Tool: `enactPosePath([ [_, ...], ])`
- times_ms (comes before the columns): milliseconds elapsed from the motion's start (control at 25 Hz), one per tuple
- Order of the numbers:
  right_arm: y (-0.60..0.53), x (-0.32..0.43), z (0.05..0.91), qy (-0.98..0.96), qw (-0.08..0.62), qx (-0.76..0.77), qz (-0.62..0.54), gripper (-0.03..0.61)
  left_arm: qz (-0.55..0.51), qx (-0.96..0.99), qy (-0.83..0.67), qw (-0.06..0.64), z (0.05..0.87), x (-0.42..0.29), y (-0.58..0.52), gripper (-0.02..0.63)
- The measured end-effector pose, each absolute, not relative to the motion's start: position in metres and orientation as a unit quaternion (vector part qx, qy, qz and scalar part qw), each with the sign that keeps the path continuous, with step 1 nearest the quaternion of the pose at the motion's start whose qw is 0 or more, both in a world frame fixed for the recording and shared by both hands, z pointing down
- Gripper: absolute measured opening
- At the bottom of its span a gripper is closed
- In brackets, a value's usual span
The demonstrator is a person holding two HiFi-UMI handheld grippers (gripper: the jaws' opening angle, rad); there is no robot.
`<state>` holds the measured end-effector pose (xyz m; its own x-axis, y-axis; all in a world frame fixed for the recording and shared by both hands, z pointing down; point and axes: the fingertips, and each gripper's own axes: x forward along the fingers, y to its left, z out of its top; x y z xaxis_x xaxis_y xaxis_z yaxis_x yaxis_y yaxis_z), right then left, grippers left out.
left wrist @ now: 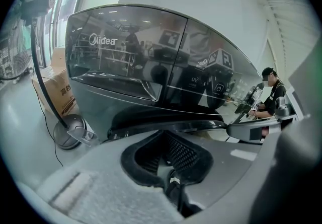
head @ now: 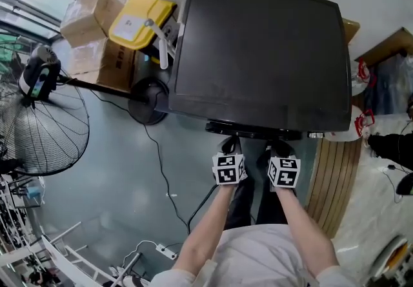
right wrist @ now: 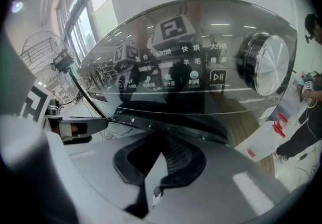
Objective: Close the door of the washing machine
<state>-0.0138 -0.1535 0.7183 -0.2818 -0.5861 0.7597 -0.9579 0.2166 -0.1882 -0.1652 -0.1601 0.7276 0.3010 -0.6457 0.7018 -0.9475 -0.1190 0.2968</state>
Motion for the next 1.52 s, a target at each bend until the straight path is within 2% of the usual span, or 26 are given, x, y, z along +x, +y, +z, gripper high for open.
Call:
enactPosePath([
  [280, -0.156, -0.014, 0.716, -0.726, 0.276, 0.537, 0.329, 0.005, 0.209, 0.712, -0.572, 0.350, 0.725, -0.166, -0.164, 0.005],
  [640, -0.158, -0.013, 0.717, -0.715, 0.264, 0.563, 0.321, 0.006, 0.190, 0.707, -0.577, 0.363, 0.726, -0.166, -0.169, 0.001],
  [1160, -0.155, -0.018, 0.712, -0.724, 0.292, 0.542, 0.312, 0.003, 0.192, 0.735, -0.541, 0.363, 0.724, -0.171, -0.168, 0.003],
  [1520, -0.121, -0.021, 0.698, -0.732, 0.263, 0.536, 0.327, 0.003, 0.163, 0.739, -0.551, 0.353, 0.697, -0.167, -0.141, 0.003],
])
